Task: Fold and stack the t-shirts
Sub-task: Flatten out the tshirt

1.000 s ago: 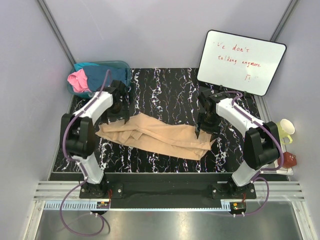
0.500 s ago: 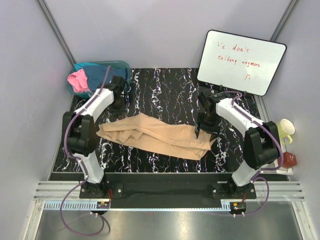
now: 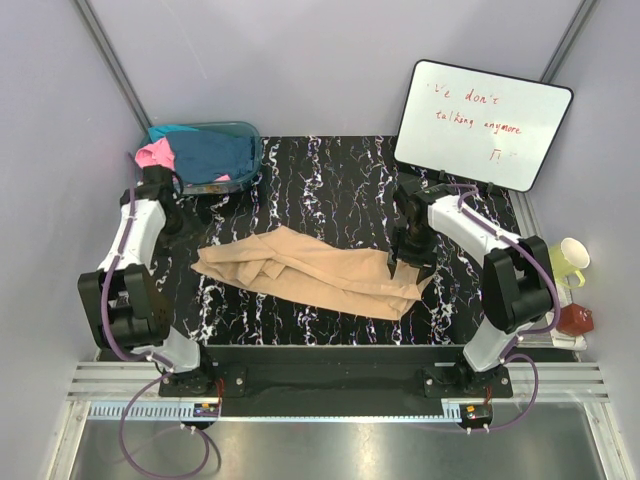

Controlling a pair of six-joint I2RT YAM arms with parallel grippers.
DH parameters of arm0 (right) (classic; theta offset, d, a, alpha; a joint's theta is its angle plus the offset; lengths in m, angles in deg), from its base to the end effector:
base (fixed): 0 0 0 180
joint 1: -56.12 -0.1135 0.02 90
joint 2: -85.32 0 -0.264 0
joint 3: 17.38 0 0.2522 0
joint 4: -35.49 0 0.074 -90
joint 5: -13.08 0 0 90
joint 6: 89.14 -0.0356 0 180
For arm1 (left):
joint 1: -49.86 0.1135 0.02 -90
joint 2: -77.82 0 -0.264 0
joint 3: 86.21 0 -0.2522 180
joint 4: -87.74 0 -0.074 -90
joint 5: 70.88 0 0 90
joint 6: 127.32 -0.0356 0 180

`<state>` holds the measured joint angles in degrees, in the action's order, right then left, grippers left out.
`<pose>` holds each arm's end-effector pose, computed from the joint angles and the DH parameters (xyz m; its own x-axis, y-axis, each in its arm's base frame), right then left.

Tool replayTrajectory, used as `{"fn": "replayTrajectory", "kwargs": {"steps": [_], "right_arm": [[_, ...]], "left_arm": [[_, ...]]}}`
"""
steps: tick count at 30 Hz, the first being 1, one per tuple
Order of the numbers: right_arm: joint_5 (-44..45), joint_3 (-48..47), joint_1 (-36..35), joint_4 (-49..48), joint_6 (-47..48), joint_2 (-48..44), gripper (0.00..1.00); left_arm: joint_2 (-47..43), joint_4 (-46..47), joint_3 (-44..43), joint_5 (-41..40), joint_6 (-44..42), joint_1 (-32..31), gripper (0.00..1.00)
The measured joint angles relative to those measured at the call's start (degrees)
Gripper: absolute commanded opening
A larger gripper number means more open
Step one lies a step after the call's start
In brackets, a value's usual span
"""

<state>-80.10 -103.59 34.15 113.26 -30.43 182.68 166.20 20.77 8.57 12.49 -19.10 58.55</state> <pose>0.2806 0.1153 0.2170 -0.9869 0.1611 0.0127 0.1615 0.9852 0.0572 0.2974 0.0496 0.2606 -0.8240 -0.4401 -0.3568 -0.4701 0.8826 -0.0031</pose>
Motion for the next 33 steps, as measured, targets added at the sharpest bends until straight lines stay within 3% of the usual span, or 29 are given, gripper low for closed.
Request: {"fn": "replayTrajectory", "kwargs": {"steps": [3, 12, 13, 14, 16, 17, 18, 27, 33], "right_arm": [[-0.2, 0.0, 0.0, -0.2, 0.5, 0.3, 0.69], [-0.9, -1.7, 0.0, -0.3, 1.8, 2.1, 0.69], [-0.9, -1.9, 0.0, -0.3, 2.0, 2.1, 0.69], [-1.0, -2.0, 0.0, -0.3, 2.0, 2.1, 0.69], [-1.0, -2.2, 0.0, -0.4, 2.1, 2.1, 0.69], [-1.0, -2.2, 0.0, -0.3, 2.2, 2.1, 0.69], [-1.0, -2.2, 0.0, -0.3, 2.2, 2.1, 0.69], [-0.5, -2.6, 0.0, 0.4, 2.3, 2.1, 0.72], [0.1, -2.5, 0.0, 1.0, 2.2, 1.0, 0.67]], "left_arm": [[-1.7, 0.1, 2.1, 2.7, 0.0, 3.0, 0.72], [-3.6, 2.4, 7.8, 11.9, 0.8, 3.1, 0.62], [-3.7, 2.6, 8.3, 12.7, 1.0, 3.1, 0.57], [-3.8, 2.9, 8.7, 13.4, 1.1, 3.1, 0.42], [-4.2, 3.3, 9.0, 14.3, 1.4, 3.1, 0.25], [-4.3, 3.5, 9.0, 14.7, 1.4, 3.1, 0.07], [-4.4, 3.8, 9.0, 14.9, 1.3, 3.1, 0.00], [-4.4, 4.9, 9.0, 15.0, 1.0, 3.1, 0.00], [-4.5, 4.7, 8.8, 14.6, 0.1, 3.1, 0.00]]}}
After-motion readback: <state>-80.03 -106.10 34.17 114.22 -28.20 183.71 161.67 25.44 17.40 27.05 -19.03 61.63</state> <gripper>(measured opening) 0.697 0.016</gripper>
